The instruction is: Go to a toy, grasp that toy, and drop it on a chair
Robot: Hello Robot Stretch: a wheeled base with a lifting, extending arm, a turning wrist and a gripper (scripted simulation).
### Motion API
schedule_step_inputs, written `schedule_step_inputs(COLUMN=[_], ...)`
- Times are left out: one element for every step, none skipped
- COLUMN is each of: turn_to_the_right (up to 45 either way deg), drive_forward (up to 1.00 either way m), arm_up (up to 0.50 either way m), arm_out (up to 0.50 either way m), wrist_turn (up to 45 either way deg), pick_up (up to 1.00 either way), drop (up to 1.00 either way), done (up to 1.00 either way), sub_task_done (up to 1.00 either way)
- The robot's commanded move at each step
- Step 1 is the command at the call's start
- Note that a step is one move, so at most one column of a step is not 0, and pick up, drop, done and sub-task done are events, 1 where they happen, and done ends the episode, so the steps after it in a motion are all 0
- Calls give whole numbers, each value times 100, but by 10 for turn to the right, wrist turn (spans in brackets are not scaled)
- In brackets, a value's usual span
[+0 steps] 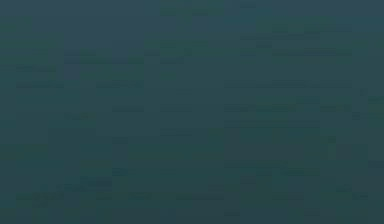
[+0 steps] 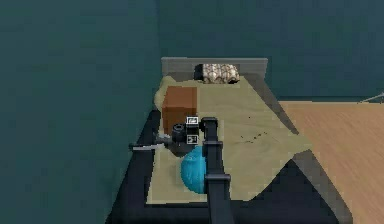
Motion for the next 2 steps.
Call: schedule_step_inputs(turn_to_the_right=[0, 0], drive_forward=[0, 0], arm_up=[0, 0], arm_out=[0, 0], wrist_turn=[450, 210], pick_up=[0, 0], drop=[0, 0], done=[0, 0], sub_task_done=[0, 0])
